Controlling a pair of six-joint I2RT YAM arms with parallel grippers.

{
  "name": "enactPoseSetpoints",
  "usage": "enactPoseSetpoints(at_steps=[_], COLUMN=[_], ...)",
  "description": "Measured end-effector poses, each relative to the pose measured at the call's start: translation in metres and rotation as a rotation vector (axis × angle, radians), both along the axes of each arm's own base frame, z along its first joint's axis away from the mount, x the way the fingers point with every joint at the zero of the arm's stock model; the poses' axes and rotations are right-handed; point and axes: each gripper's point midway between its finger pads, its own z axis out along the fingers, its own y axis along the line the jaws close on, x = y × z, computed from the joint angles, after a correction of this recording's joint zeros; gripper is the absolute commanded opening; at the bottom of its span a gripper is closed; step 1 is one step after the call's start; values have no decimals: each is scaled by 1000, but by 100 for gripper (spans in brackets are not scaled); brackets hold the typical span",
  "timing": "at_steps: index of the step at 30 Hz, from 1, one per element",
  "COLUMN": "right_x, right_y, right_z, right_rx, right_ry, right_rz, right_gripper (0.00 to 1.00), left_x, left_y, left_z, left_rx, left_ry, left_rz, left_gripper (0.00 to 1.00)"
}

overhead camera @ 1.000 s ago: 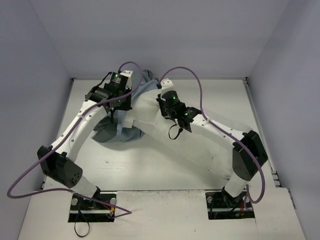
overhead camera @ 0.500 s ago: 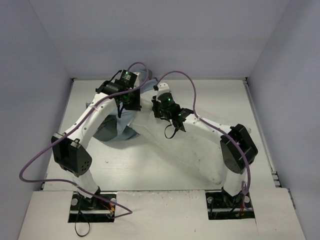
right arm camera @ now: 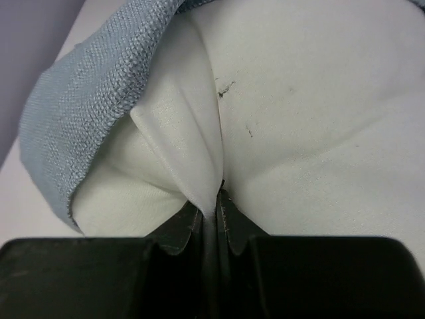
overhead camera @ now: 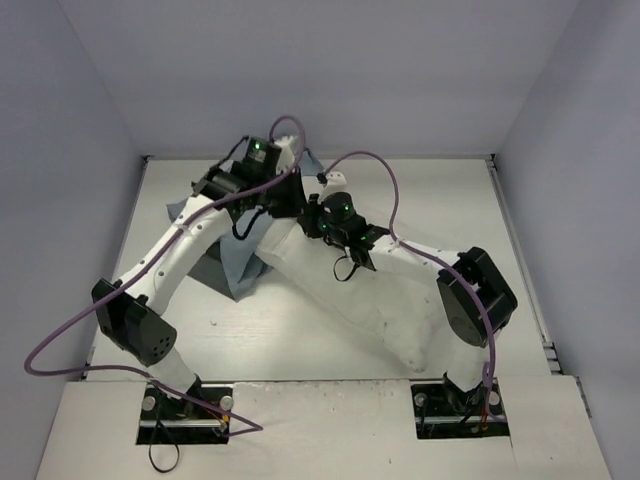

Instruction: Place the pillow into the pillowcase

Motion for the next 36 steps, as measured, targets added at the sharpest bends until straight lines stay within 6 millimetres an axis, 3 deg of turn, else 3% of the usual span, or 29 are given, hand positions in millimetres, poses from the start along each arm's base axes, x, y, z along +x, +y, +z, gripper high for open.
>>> enactPoseSetpoints(at_steps=[2, 5, 6, 7, 10, 16, 19, 24, 27, 31, 33, 34, 36], right_x=[-1, 12, 18, 24, 32, 27, 23, 20, 19, 18, 18, 17, 16], right_y=[2, -6, -11, -16, -23, -20, -17, -14, -13, -11, -10, -10, -8], right_z=[-2, 9, 13, 18, 24, 23, 22, 22, 22, 22, 21, 21, 21], right_rx=[64, 134, 142, 147, 150, 152, 147, 145, 145, 140, 139, 138, 137], right_ry=[17, 19, 12, 4, -14, -4, -3, -4, -5, -8, -7, -7, -8], right_rz=[17, 19, 15, 10, 16, 71, 99, 129, 143, 157, 160, 162, 166], right_gripper=[0, 0, 0, 0, 0, 0, 0, 0, 0, 0, 0, 0, 0], left_x=[-14, -29, -33, -34, -28, -16, -13, -6, -1, 6, 11, 14, 20], left_y=[2, 13, 19, 27, 51, 106, 123, 139, 147, 158, 161, 162, 162], left_z=[-43, -100, -114, -122, -123, -85, -103, -165, -188, -197, -197, -197, -196], left_rx=[27, 103, 134, 170, 253, 368, 459, 647, 729, 804, 817, 820, 827], left_ry=[99, 225, 248, 250, 169, -65, -62, 46, 80, 68, 49, 39, 18], left_rz=[-3, 18, 30, 47, 106, 247, 287, 306, 320, 363, 383, 392, 401], left_gripper=[0, 2, 17, 48, 66, 69, 69, 69, 69, 66, 48, 3, 0])
